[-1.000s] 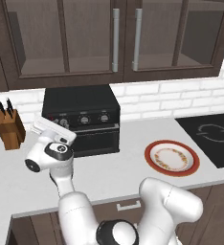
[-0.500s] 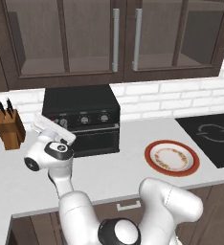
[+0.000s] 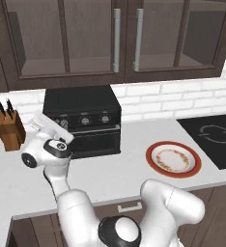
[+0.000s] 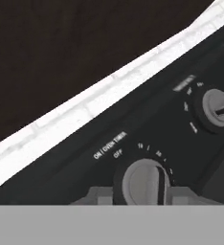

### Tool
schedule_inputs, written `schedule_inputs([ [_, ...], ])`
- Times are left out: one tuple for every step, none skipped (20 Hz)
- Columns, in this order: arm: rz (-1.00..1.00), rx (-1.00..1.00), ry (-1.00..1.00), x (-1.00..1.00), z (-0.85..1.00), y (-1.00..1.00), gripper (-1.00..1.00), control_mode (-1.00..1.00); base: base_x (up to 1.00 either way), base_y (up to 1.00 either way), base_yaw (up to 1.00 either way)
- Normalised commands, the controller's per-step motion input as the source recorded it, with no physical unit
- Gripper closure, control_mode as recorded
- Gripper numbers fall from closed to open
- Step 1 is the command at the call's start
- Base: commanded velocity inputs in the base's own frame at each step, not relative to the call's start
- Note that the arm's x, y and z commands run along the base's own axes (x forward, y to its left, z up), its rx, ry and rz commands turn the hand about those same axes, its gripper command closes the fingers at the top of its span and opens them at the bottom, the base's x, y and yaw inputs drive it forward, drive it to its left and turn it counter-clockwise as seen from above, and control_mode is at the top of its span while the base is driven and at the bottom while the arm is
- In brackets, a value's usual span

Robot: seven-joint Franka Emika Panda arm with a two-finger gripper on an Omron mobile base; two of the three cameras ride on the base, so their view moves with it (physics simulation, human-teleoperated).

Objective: Pick up the kebab skewer and baguette bread, and place them inside the toaster oven. Close the toaster oven door and start by setting the timer.

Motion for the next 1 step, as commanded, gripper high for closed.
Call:
schedule_inputs([
  [-0.08,0.38,-0.07,0.19,0.19,-0.2,1.0,-1.0,0.0,0.0,0.0],
])
